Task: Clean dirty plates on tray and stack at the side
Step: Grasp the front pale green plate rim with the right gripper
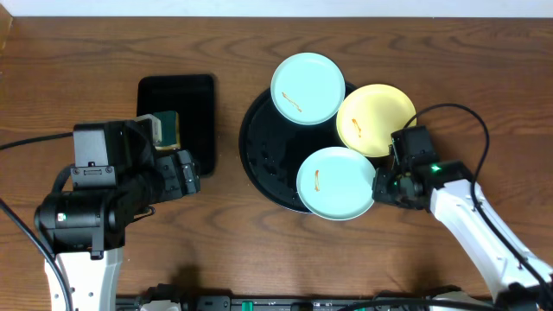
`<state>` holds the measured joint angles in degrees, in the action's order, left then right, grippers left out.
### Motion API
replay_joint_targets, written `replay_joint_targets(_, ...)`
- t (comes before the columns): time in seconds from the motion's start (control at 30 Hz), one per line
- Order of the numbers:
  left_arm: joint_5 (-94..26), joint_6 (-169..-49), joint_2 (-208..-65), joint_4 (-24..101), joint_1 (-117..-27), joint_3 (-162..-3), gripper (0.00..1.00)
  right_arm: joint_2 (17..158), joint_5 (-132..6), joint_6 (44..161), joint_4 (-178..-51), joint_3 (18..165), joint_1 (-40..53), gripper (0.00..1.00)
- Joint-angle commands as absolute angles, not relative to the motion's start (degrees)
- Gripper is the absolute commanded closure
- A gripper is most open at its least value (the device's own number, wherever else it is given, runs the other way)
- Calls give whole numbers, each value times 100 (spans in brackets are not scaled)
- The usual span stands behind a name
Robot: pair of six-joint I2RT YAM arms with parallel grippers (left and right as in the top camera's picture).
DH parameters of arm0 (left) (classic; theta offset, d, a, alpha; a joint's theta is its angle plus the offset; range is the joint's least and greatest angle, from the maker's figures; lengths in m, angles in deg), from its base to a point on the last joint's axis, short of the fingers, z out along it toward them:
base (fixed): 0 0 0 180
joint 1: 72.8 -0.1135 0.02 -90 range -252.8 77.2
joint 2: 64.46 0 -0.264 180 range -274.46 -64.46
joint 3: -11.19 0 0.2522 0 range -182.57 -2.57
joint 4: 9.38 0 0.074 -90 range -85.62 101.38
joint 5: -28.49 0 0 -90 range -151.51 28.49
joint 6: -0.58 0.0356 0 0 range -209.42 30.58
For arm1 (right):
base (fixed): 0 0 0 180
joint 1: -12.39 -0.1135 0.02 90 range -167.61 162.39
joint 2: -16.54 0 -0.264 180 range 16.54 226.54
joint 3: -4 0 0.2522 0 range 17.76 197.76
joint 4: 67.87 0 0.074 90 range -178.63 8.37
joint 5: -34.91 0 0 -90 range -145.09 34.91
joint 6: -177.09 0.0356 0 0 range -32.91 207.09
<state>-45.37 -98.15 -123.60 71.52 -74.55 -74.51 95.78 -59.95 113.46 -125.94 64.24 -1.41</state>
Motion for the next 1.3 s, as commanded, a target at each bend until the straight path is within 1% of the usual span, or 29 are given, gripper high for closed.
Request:
replay_joint_targets(0.0,-4579,-9741,-12358,7185,-7438,-7517,14,9895,-5814,11495,-12373,6380,-200,71)
replay_joint_targets(0.1,-4577,-9741,-12362,7189,-7438,-7517,14,10101,-5814,11497,-12253,6380,-200,73)
replay_joint_targets(0.27,-4579,-9741,-12362,7187,-7438,-7517,14,10278,-5836,11495,-12094,6380,-200,73)
replay_joint_targets(0.57,-4579,-9741,-12362,7187,-7438,-7517,14,10354,-5834,11611,-11823,6380,-301,76)
replay_joint_targets(0.73,-4579,-9741,-12364,7189,-7438,-7517,14,10398,-5818,11692,-11844,6380,-451,82)
replay_joint_targets(0.83,-4579,-9741,-12362,7187,-7438,-7517,14,10398,-5689,11805,-11849,6380,-480,82)
replay_joint_targets(1.03,-4579,-9739,-12362,7187,-7438,-7517,14,10398,-5639,11836,-11958,6380,-484,91)
replay_joint_targets(1.27,-4579,-9741,-12406,7187,-7438,-7517,14,10398,-5639,11836,-12000,6380,-484,96)
